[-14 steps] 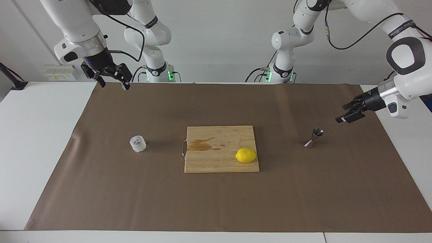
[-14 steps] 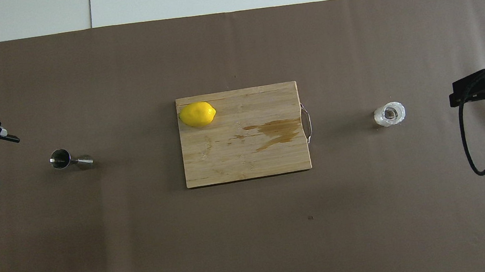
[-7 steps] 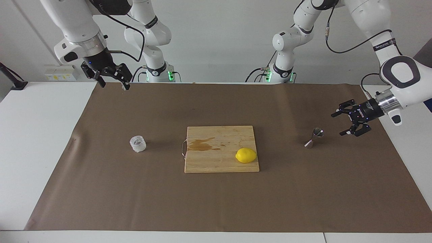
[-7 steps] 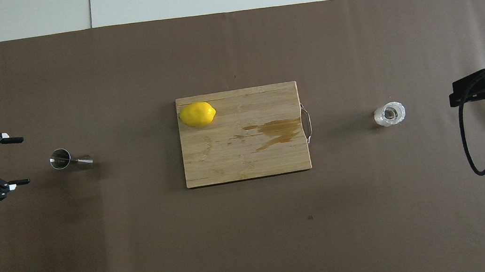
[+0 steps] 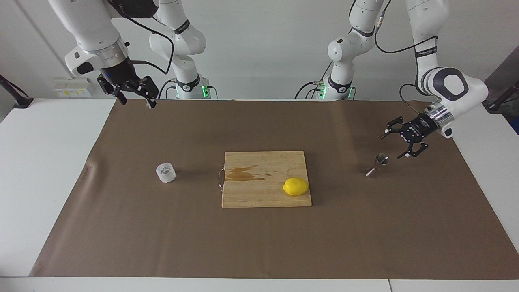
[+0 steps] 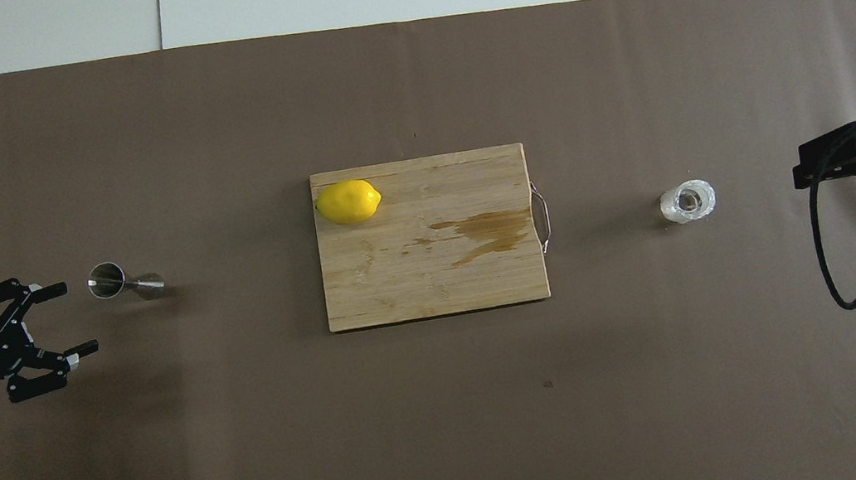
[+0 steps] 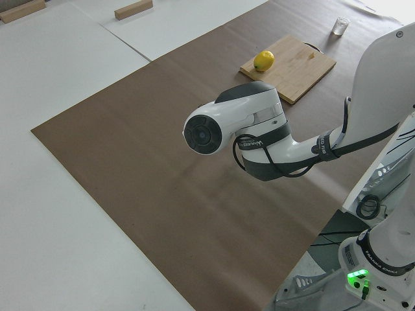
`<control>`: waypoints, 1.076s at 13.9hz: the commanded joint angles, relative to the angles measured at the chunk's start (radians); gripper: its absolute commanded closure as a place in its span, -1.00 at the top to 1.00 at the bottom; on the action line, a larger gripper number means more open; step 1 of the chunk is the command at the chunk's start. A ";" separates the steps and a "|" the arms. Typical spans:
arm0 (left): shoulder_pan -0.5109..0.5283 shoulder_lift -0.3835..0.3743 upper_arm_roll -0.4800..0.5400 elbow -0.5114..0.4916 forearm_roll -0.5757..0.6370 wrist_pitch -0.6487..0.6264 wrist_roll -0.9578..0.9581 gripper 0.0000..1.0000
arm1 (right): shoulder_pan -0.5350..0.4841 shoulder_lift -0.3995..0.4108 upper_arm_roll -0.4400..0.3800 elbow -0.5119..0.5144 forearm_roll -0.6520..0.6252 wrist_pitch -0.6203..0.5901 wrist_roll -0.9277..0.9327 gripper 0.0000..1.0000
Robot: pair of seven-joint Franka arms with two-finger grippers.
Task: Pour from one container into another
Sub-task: 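Close the left gripper around the small metal cup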
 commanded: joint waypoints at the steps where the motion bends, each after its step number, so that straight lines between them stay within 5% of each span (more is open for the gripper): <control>1: -0.006 -0.069 -0.007 -0.098 -0.076 0.064 0.019 1.00 | -0.011 -0.015 0.004 -0.011 0.023 -0.009 -0.021 1.00; 9: -0.130 -0.060 -0.008 -0.127 -0.233 0.241 0.064 1.00 | -0.011 -0.015 0.004 -0.011 0.023 -0.009 -0.021 1.00; 15: -0.143 -0.050 -0.007 -0.112 -0.242 0.279 0.072 1.00 | -0.011 -0.015 0.004 -0.011 0.023 -0.009 -0.021 1.00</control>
